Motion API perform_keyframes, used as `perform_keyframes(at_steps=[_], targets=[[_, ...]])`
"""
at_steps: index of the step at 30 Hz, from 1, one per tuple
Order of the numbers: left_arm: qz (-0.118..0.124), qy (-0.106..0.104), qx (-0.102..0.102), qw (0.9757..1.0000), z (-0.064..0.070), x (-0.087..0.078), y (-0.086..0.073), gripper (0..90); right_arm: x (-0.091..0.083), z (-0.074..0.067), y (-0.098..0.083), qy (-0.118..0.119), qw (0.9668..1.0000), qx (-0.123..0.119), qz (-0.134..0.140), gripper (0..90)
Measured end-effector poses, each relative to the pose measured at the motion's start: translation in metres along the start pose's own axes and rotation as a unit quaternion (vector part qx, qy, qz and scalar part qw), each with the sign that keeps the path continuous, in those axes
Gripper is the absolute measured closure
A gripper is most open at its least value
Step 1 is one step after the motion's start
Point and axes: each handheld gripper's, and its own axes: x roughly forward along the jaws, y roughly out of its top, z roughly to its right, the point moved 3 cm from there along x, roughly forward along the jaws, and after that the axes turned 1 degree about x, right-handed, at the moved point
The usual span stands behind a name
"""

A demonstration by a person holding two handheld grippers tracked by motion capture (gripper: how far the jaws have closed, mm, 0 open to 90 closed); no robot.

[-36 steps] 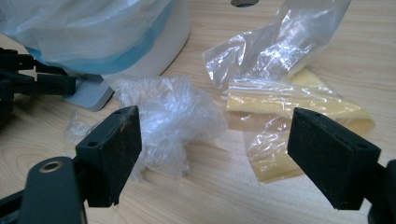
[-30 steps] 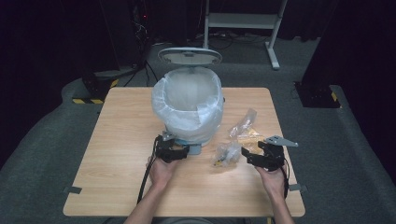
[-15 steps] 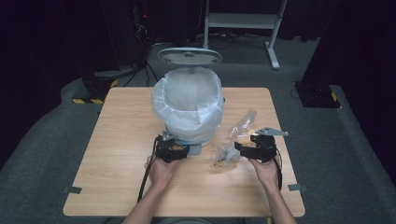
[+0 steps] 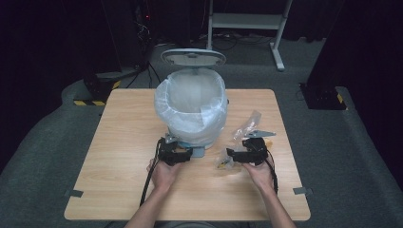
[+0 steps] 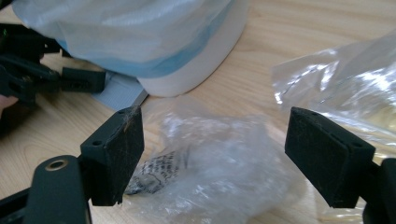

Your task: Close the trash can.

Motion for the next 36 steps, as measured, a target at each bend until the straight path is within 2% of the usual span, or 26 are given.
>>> perform_keyframes(at_steps=[4,5,6,7,8,10,14,16,17,18,19,20,27,36], targets=[[0.0,0.0,0.0,1.0,0.0,0.0,0.0,17.8,0.007,-0.002,-0.002,0.001,0.9999,-0.005,-0.013,21.4],[0.0,0.0,0.0,1.0,0.0,0.0,0.0,17.8,0.008,-0.003,-0.003,0.005,0.9999,-0.004,-0.014,26.2],[0.0,0.0,0.0,1.0,0.0,0.0,0.0,17.8,0.01,-0.005,-0.005,0.015,0.9997,-0.01,-0.014,35.3],[0.0,0.0,0.0,1.0,0.0,0.0,0.0,17.8,0.01,-0.005,-0.005,0.015,0.9997,-0.01,-0.014,35.3],[0.0,0.0,0.0,1.0,0.0,0.0,0.0,17.8,0.012,-0.004,-0.008,0.021,0.9996,-0.011,-0.018,42.0],[0.0,0.0,0.0,1.0,0.0,0.0,0.0,17.8,0.013,-0.005,-0.009,0.025,0.9995,-0.011,-0.018,44.3],[0.0,0.0,0.0,1.0,0.0,0.0,0.0,17.8,0.017,-0.004,-0.014,0.034,0.9989,-0.014,-0.027,56.5],[0.0,0.0,0.0,1.0,0.0,0.0,0.0,17.8,0.019,-0.003,-0.017,0.044,0.9983,-0.011,-0.036,65.7],[0.0,0.0,0.0,1.0,0.0,0.0,0.0,17.8,0.019,-0.003,-0.017,0.044,0.9983,-0.011,-0.036,65.7],[0.0,0.0,0.0,1.0,0.0,0.0,0.0,17.8,0.02,-0.002,-0.018,0.052,0.9977,-0.013,-0.041,70.8],[0.0,0.0,0.0,1.0,0.0,0.0,0.0,17.8,0.02,-0.002,-0.018,0.052,0.9977,-0.013,-0.041,70.8],[0.0,0.0,0.0,1.0,0.0,0.0,0.0,17.8,0.02,-0.003,-0.019,0.055,0.9973,-0.018,-0.045,75.4],[0.0,0.0,0.0,1.0,0.0,0.0,0.0,17.8,0.019,-0.001,-0.02,0.072,0.9962,-0.019,-0.046,85.8],[0.0,0.0,0.0,1.0,0.0,0.0,0.0,17.8,0.004,0.004,-0.015,0.08,0.9963,-0.014,-0.029,88.6]])
